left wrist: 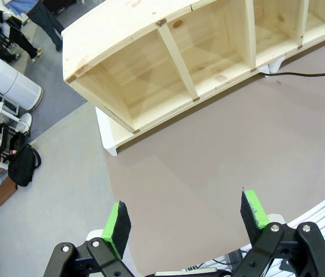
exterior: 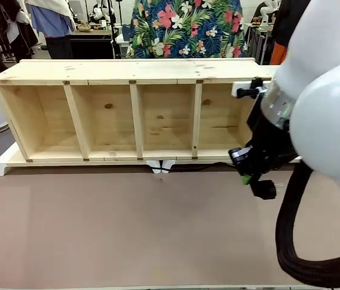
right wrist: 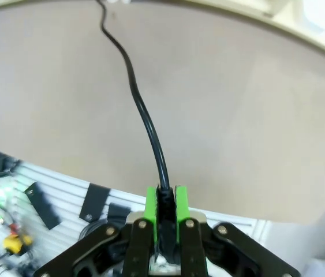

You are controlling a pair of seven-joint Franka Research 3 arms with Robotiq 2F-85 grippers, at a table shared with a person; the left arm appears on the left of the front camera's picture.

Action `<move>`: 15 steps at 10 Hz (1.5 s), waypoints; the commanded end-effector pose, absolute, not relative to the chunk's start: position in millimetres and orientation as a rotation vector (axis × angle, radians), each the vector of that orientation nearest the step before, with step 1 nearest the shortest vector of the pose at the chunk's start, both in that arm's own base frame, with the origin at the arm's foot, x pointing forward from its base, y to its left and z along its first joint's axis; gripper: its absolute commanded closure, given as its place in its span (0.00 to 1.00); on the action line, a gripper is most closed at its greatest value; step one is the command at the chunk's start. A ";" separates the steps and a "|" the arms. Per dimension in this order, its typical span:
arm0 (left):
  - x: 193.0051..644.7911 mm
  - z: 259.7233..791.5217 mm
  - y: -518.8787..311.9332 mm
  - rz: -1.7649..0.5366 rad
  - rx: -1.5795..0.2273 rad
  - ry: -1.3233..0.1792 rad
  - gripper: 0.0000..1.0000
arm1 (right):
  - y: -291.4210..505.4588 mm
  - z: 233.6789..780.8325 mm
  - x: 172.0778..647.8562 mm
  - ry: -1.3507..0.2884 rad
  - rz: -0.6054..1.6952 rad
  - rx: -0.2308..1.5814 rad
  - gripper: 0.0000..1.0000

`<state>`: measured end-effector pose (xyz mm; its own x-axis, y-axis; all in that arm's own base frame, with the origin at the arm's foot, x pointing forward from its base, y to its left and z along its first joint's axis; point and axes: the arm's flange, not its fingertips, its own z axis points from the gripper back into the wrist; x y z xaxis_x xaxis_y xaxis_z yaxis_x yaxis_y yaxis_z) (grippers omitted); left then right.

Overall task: Perform cable management.
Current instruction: Pull the grasped Power Cable to the location of the Power Strip.

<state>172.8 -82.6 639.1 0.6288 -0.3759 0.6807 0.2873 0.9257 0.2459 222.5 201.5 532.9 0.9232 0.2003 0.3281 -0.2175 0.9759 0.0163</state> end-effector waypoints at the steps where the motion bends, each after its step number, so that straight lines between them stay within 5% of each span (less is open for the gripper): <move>1: 174.3 639.9 -82.3 -0.386 0.115 -0.815 0.00 | 127.9 444.3 179.5 -0.341 0.198 0.025 0.85; 15: 174.3 639.9 -82.3 -0.386 0.115 -0.815 0.00 | 69.4 460.6 323.1 -0.494 0.062 -0.012 0.85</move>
